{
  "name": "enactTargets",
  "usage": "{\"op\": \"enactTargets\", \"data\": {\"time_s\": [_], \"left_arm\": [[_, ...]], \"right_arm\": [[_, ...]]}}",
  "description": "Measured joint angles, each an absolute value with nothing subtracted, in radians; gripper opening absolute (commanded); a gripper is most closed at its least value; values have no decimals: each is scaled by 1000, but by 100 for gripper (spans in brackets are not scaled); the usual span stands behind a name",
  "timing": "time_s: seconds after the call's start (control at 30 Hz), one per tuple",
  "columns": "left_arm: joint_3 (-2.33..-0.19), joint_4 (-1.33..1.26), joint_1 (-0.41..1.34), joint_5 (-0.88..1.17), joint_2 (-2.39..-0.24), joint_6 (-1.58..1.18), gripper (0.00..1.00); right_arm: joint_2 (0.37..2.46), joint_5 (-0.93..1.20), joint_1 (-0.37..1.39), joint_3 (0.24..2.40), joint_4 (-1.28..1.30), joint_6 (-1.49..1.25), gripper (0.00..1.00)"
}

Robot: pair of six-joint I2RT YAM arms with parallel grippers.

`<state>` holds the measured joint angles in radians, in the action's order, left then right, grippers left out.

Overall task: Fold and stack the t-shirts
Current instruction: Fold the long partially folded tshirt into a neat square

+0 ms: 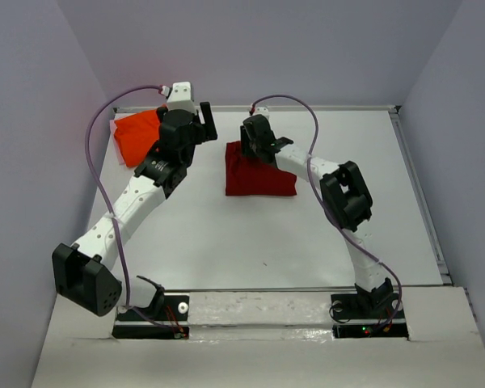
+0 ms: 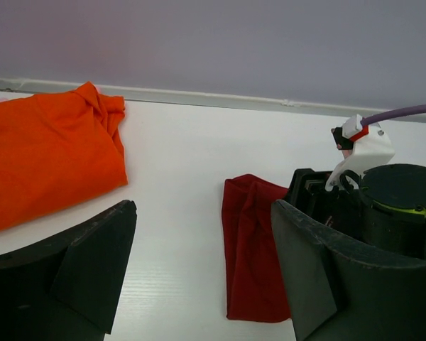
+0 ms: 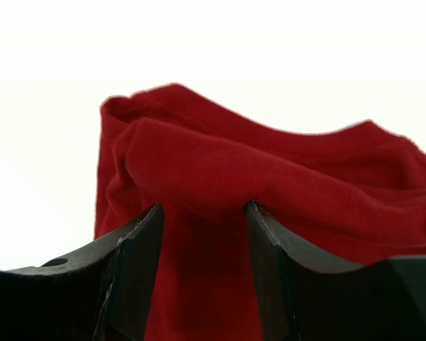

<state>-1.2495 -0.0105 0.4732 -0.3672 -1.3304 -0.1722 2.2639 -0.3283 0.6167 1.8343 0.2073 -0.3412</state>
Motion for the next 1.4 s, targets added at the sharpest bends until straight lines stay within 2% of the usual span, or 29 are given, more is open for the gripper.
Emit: {"op": "enactTargets", "data": {"time_s": [0.3, 0.5, 1.0, 1.17, 1.4], "left_arm": [[-1250, -10, 469, -367, -1311, -165, 86], [-1250, -10, 469, -367, -1311, -165, 86], [-1250, -10, 469, -344, -1311, -165, 86], [-1250, -10, 469, -344, -1311, -165, 86], [-1250, -10, 469, -331, -1311, -172, 86]], "right_arm": [[2362, -343, 608, 1993, 209, -312, 56], [2460, -332, 586, 2020, 213, -313, 56], [2461, -319, 568, 2113, 221, -203, 57], [2388, -285, 569, 2080, 255, -169, 57], [2052, -215, 571, 1806, 302, -188, 58]]}}
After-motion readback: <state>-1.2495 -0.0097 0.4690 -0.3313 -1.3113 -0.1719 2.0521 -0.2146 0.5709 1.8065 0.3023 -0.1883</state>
